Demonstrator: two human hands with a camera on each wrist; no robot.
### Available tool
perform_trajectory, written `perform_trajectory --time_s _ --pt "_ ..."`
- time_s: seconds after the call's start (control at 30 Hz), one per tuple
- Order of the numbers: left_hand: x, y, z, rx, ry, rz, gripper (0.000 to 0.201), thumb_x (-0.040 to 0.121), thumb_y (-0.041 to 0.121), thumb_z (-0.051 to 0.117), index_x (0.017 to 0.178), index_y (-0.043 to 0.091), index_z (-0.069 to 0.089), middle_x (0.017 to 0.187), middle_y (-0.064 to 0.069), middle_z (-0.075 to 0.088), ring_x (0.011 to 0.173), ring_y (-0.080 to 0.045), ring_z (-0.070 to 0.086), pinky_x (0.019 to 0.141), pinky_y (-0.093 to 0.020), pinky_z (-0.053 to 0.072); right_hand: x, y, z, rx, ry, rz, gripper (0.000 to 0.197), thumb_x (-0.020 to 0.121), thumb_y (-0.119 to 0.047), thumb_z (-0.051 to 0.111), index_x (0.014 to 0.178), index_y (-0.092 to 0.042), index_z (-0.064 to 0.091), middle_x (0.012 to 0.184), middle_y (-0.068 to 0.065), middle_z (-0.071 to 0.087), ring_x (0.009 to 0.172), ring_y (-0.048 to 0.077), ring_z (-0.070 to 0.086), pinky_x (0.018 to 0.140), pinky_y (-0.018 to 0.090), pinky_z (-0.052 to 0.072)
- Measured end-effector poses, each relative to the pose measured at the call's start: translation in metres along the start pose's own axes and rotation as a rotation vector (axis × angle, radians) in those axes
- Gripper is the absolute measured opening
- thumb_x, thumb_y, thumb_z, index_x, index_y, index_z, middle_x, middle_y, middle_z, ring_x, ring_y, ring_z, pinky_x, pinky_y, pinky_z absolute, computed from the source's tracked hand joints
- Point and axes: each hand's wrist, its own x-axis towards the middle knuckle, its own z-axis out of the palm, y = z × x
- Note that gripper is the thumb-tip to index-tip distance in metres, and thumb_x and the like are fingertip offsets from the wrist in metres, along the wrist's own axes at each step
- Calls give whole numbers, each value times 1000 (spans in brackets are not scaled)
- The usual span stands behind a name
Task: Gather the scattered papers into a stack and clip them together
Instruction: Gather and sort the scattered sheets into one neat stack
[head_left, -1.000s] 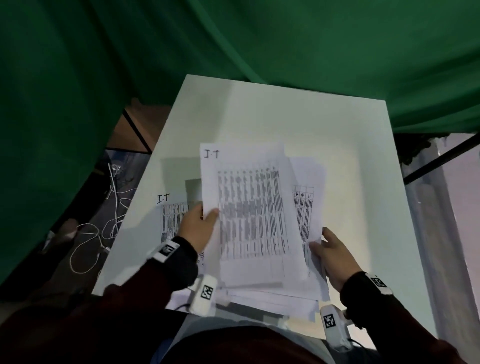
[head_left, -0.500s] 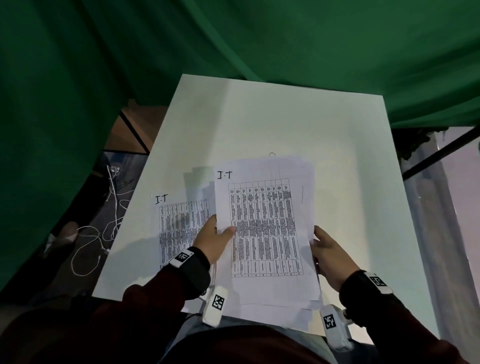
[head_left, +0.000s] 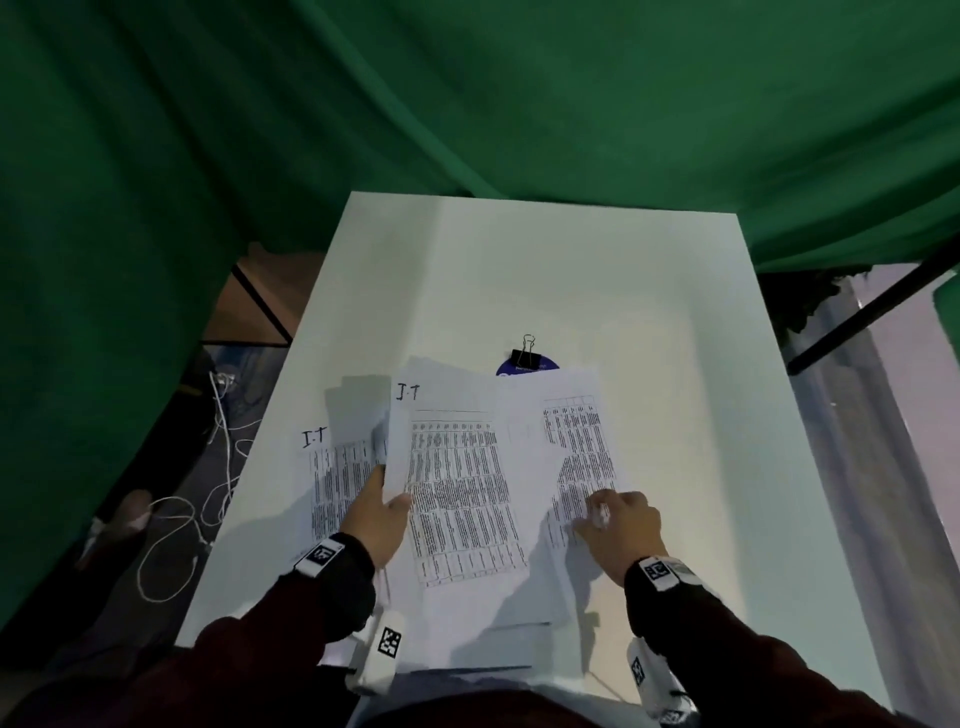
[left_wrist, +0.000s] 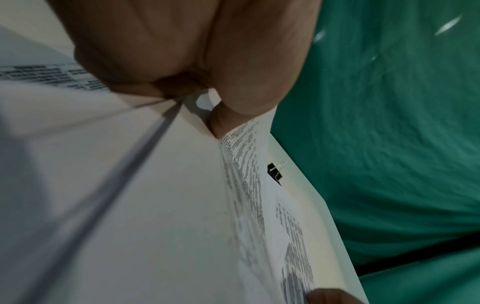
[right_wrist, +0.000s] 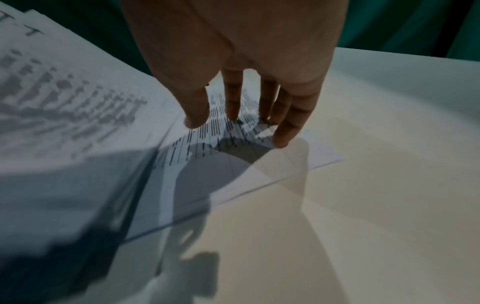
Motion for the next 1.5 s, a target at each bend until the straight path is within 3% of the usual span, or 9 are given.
perform_trajectory --time_s 0.13,0.33,0.43,0.67,0.93,1.1,1.2,1.4,1.5 --pt "2 -6 -10 -49 71 -21 52 104 27 51 154 25 34 148 4 49 136 -27 48 110 -37 37 -4 4 11 -209 6 -13 69 72 -63 77 128 -38 46 135 1 39 126 28 38 97 42 50" --pt "5 -12 -15 -134 104 -28 50 104 25 52 152 28 37 149 1 51 136 -24 48 110 -39 37 -3 22 1 -215 100 62 70 85 -59 69 147 -54 36 164 3 19 148 33 18 110 50 41" --pt "5 -11 -16 -143 115 -21 49 104 23 52 151 25 38 143 6 51 136 -25 47 110 -38 36 -7 36 -3 -174 97 196 98 72 -71 74 152 -43 24 160 6 27 144 35 27 106 53 41" --pt "8 -14 -18 -183 134 -13 45 103 23 53 147 26 43 143 1 55 127 -22 51 112 -41 37 0 55 -17 -3 113 201 60 87 -26 76 140 -16 52 134 19 51 125 41 46 100 45 45" --pt "12 -21 -25 -178 145 0 42 103 20 53 145 23 48 135 -1 61 113 -20 55 101 -32 40 -8 67 -22 -82 128 266 41 85 -41 75 121 -25 62 135 11 51 128 36 41 100 44 47" --pt "9 -23 -24 -156 122 -11 47 102 24 54 148 26 44 141 4 56 128 -24 52 109 -37 38 4 67 -19 -34 176 132 95 74 -48 85 152 -17 38 162 15 32 149 37 26 117 51 32" --pt "7 -21 -22 -140 111 -12 48 103 25 54 149 26 42 141 6 54 133 -24 50 112 -39 36 14 61 -21 -33 126 203 119 71 -40 91 160 -21 14 149 18 46 133 41 49 104 51 47" --pt "7 -18 -17 -136 91 -12 53 103 27 54 153 24 37 148 3 50 139 -27 45 115 -42 34 14 47 -56 9 57 162 26 92 -18 65 115 -6 61 115 21 72 93 33 65 87 39 55" --pt "10 -21 -17 -165 85 -13 50 102 28 54 150 27 41 145 4 54 135 -26 49 115 -46 37 2 42 -85 214 285 142 20 97 -11 60 113 0 64 105 28 71 90 39 65 78 40 49"
